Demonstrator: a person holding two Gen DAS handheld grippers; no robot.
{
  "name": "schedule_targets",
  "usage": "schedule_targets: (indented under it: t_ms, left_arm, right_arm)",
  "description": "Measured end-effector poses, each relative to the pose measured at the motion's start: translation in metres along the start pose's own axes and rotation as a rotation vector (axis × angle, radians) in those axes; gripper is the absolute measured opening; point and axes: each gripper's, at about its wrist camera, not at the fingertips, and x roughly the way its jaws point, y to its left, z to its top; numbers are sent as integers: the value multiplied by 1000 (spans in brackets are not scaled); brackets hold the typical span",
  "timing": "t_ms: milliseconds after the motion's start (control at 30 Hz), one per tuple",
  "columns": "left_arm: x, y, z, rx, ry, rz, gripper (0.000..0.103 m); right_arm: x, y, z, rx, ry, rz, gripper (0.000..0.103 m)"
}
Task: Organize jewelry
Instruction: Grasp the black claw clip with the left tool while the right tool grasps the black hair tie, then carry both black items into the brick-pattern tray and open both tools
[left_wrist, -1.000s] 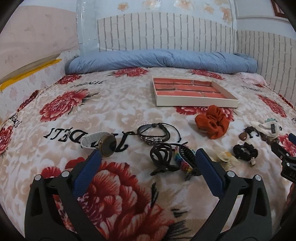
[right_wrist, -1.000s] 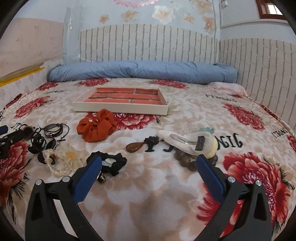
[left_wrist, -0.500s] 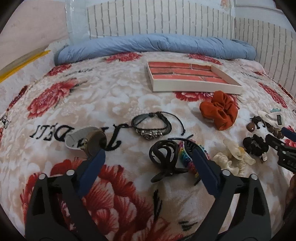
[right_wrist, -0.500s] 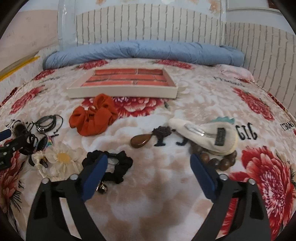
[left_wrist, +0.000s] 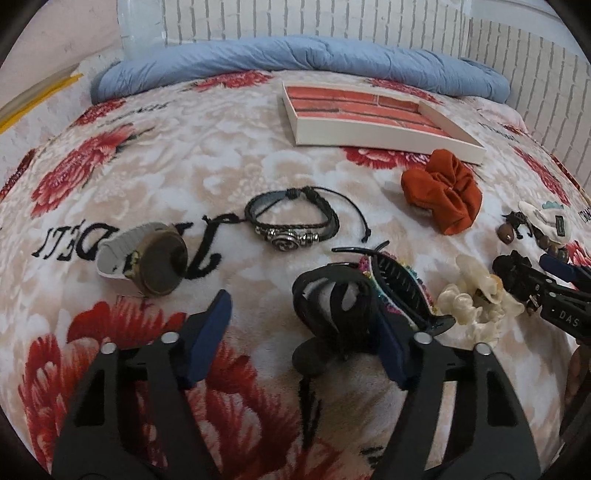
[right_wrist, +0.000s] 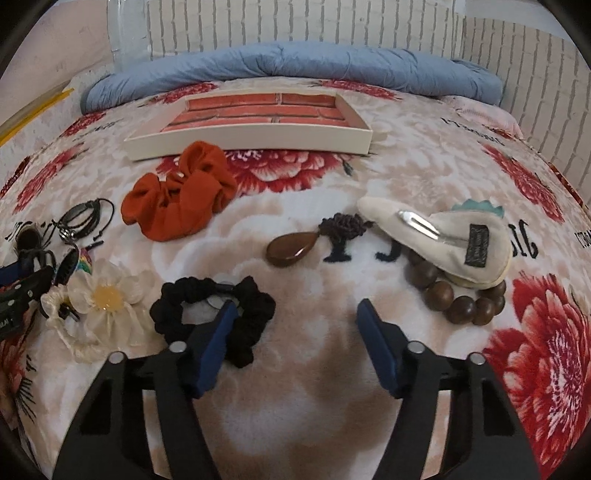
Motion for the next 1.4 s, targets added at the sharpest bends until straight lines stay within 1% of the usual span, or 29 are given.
schedule_targets:
  t_ms: [133,233,333,367,400,467,533,667,767,900,967,1100,1267,1400]
  left_arm:
    - [2,2,-1,-13,8,-20,64]
    - [3,0,-1,-8,7,-27,58]
    - [2,0,-1,-6,1,-30,51]
    - [1,0,-1,-6,-2,-37,46]
    - [1,0,-1,-6,-5,-45,43]
    - [-1,1,-1,-8,-10,-53,36]
    - [-1,1,-1,-10,-14,-59,36]
    - [-3,2,-1,-19,-14,-64,36]
    - [-3,2,-1,-15,-15,-58,36]
    - [-6,2,-1,-14,-22,-45,36]
    - [-8,4,-1,-20,-28,-35,36]
    - [-13,5,2,-28,-50,-2,36]
    - [-18,4,11,-17,-85,47,36]
    - [-23,1,31,4,-128,83,36]
  right_arm:
    - [3,2,0,-7,11,10,53]
    - [4,1,1,-4,15,19,49]
    - [4,0,1,0,9,32,41]
    - [3,-1,1,2,5,37,36]
    - [2,-1,1,4,2,42,32]
    - [1,-2,0,10,-2,54,27]
    - [0,-3,0,15,-4,66,23]
    - [1,-5,1,22,-3,83,20]
    - [2,-7,2,32,0,96,19]
    - [-1,-10,3,36,-6,120,14]
    - [-4,-10,4,27,-16,126,14]
    - [-11,-6,8,-6,-54,129,13]
    - [-23,-4,21,-55,-140,114,13]
    - [-27,-7,42,-69,-197,119,13]
